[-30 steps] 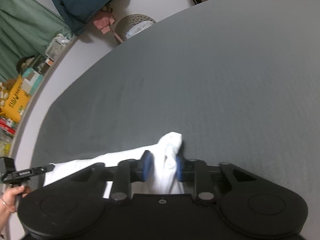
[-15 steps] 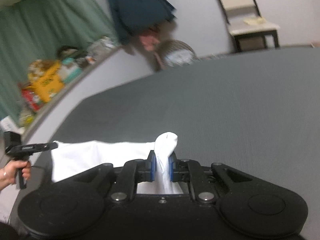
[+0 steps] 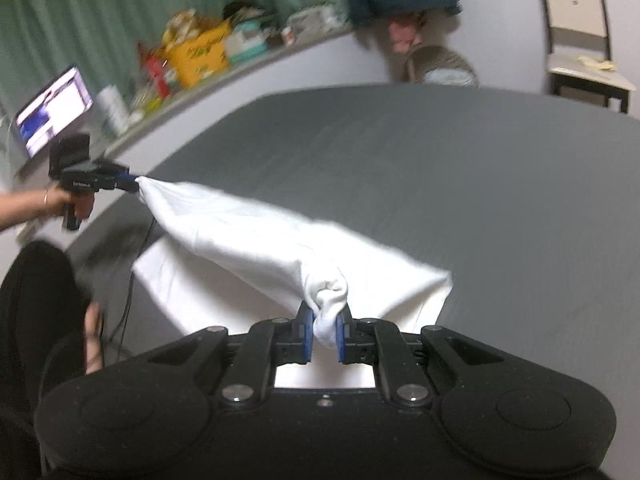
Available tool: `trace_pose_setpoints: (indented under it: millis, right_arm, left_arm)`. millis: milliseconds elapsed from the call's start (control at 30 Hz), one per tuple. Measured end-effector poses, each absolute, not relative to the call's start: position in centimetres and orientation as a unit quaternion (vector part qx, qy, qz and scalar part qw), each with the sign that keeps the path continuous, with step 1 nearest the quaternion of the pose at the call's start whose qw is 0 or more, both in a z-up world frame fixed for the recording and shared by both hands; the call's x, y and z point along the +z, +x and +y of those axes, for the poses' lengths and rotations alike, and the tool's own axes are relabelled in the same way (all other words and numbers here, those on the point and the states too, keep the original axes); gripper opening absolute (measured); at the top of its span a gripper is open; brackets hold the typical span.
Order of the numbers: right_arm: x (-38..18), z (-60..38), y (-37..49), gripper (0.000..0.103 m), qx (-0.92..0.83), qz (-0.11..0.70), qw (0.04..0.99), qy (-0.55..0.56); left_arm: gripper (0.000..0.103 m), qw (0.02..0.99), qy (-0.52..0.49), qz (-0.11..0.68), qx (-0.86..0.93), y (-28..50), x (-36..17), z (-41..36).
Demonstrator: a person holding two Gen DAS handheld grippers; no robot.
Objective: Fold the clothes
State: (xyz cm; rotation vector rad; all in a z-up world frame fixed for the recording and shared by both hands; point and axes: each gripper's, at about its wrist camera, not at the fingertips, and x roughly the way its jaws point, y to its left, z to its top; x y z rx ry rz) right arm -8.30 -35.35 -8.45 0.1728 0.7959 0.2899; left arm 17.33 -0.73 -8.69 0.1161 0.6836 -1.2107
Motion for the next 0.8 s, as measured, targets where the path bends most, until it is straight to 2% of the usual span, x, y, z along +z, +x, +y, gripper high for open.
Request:
trace_pose_setpoints:
  millis: [267,300,333,400,433,467,533,567,600,800]
  right_arm:
    - [-10.9,-32.1,-9.8,0.012,0.142,0.435,0.888,-0.049]
    - [-11.2,-31.7,-10.0,0.016,0.142,0.441,0.884,-0.065]
    - [-11.5,-31.3,-10.1,0.027,0.141,0.446,0.88,-0.082]
    - [-12.1,-30.5,-10.5,0.034,0.141,0.456,0.871,-0.115]
    - [-12.4,-30.1,-10.7,0.039,0.141,0.461,0.866,-0.131]
    - [-12.5,-29.5,-10.8,0.042,0.138,0.461,0.862,-0.157]
    - [-12.5,-28.4,-11.1,0.043,0.132,0.459,0.853,-0.209]
    - [-12.5,-27.8,-11.3,0.044,0.128,0.458,0.848,-0.234]
    - [-12.5,-27.2,-11.4,0.044,0.125,0.456,0.842,-0.26]
    - [-12.5,-23.0,-12.1,0.044,0.124,0.422,0.794,-0.421]
  left_arm:
    - [0.014,0.699,0.197,0.35,-0.593,13.0,-11.8,-2.0]
    - [0.014,0.696,0.213,0.341,-0.595,12.5,-11.7,-2.1]
    - [0.014,0.693,0.23,0.332,-0.596,12.0,-11.6,-2.2]
    - [0.015,0.69,0.266,0.315,-0.595,11.1,-11.6,-2.4]
    - [0.026,0.686,0.289,0.304,-0.594,10.6,-11.5,-2.6]
    - [0.032,0.682,0.318,0.288,-0.592,10.0,-11.5,-2.9]
    - [0.066,0.681,0.371,0.252,-0.579,8.6,-11.3,-3.2]
    - [0.073,0.68,0.394,0.234,-0.573,7.9,-11.3,-3.4]
    - [0.076,0.68,0.409,0.221,-0.567,7.5,-11.2,-3.5]
    - [0.076,0.637,0.566,0.127,-0.508,4.1,-11.8,-5.5]
